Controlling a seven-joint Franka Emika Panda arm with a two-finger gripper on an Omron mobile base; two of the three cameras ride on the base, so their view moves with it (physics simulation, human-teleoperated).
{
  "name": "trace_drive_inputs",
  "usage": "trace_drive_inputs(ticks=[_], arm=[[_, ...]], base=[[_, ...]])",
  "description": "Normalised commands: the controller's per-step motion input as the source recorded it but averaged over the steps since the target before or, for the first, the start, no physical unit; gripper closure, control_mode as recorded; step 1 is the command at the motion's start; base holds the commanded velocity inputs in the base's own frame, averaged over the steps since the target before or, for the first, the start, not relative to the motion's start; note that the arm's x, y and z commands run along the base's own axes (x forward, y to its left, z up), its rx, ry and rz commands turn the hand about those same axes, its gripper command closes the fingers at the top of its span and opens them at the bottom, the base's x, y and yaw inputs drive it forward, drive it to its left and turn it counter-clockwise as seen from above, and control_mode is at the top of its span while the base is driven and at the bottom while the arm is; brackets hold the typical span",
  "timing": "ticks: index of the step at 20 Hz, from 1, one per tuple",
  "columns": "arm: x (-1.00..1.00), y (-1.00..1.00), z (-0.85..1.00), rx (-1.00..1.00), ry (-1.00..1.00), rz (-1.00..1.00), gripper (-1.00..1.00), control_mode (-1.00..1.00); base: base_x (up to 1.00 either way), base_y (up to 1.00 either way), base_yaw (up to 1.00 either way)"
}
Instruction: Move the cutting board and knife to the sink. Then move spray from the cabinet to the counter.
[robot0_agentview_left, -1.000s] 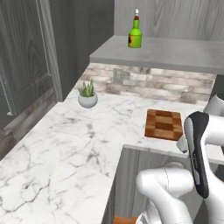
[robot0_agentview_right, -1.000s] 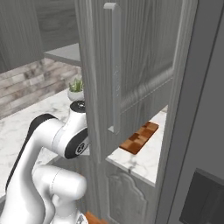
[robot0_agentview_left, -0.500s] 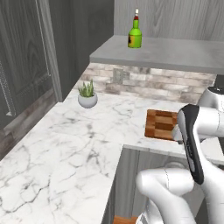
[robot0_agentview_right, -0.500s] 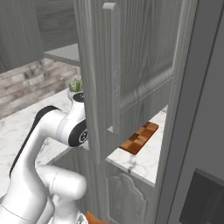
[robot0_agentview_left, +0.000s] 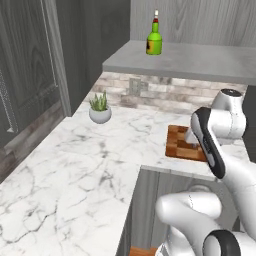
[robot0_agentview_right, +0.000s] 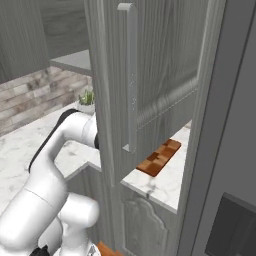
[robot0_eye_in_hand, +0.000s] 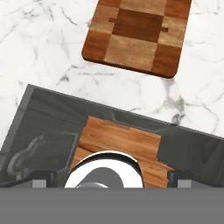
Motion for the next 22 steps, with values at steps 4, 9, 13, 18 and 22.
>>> trace_drive_inputs(ticks=[4,9,13,18,22], arm=[[0.89,-0.39,0.0,0.03,0.0,-0.04,-1.0,-1.0],[0.93,-0.37,-0.04,0.01,0.0,-0.04,-1.0,-1.0],[0.77,-0.29,-0.1,0.0,0.0,-0.11,-1.0,-1.0],[0.64,-0.18,-0.08,0.0,0.0,-0.21,-1.0,-1.0],[0.61,-0.22,-0.05,0.0,0.0,-0.21,-1.0,-1.0]], base=[[0.0,0.0,0.0],[0.0,0.0,0.0],[0.0,0.0,0.0],[0.0,0.0,0.0],[0.0,0.0,0.0]])
